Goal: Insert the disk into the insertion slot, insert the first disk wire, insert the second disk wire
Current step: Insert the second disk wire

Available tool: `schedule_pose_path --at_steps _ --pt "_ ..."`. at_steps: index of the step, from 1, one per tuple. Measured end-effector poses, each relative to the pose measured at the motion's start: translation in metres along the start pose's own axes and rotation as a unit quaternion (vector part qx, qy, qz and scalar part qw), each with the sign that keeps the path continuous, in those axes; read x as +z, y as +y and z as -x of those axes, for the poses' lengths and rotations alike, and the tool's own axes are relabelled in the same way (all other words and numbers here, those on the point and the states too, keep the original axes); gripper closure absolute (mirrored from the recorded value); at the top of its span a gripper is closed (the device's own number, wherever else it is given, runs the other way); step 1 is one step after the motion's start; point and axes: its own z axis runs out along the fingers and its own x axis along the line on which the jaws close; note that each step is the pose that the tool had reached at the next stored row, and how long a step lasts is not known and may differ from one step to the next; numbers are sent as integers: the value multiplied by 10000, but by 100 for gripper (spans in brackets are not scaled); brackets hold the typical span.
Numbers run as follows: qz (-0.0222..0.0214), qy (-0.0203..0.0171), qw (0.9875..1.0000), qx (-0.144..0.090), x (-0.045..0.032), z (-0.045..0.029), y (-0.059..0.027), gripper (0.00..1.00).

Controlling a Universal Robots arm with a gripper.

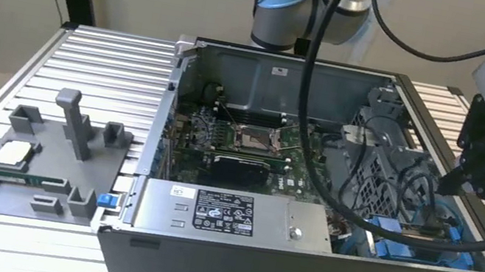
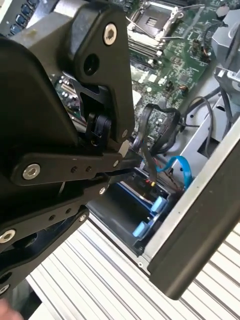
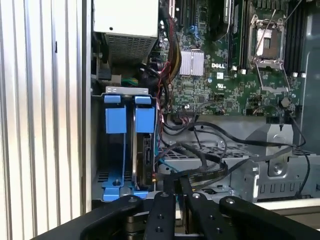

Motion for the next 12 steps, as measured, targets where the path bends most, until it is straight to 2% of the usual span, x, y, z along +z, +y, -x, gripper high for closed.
schedule_pose_path --at_steps 7,12 --pt "-15 -17 10000 -3 -42 8 213 100" --pt "-38 -21 10000 -8 -48 9 328 100"
